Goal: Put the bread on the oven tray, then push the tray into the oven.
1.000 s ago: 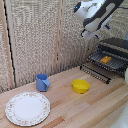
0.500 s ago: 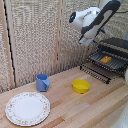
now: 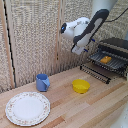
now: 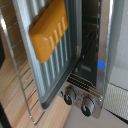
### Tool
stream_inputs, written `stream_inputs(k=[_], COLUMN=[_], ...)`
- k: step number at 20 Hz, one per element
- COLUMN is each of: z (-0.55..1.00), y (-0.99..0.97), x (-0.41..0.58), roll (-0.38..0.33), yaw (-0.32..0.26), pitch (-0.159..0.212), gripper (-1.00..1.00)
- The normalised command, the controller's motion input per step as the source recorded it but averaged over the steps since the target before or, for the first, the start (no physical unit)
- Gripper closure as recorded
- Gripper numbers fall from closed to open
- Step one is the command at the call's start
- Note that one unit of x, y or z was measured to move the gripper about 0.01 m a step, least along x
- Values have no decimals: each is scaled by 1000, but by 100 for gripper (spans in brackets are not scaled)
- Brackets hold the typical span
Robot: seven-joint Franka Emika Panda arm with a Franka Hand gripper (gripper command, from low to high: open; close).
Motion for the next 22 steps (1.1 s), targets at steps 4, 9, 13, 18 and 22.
stream_inputs(k=[4,9,13,18,22], z=[-404,-282,-31,84,7], y=[0,-89,-324,-458,-382], x=[17,-5,-271,-441,-294], roll=[-168,-116,-75,-2,0], yaw=[223,207,73,-24,-17], pitch=[227,132,-15,-119,-62], gripper=[-100,-100,-100,-100,-100])
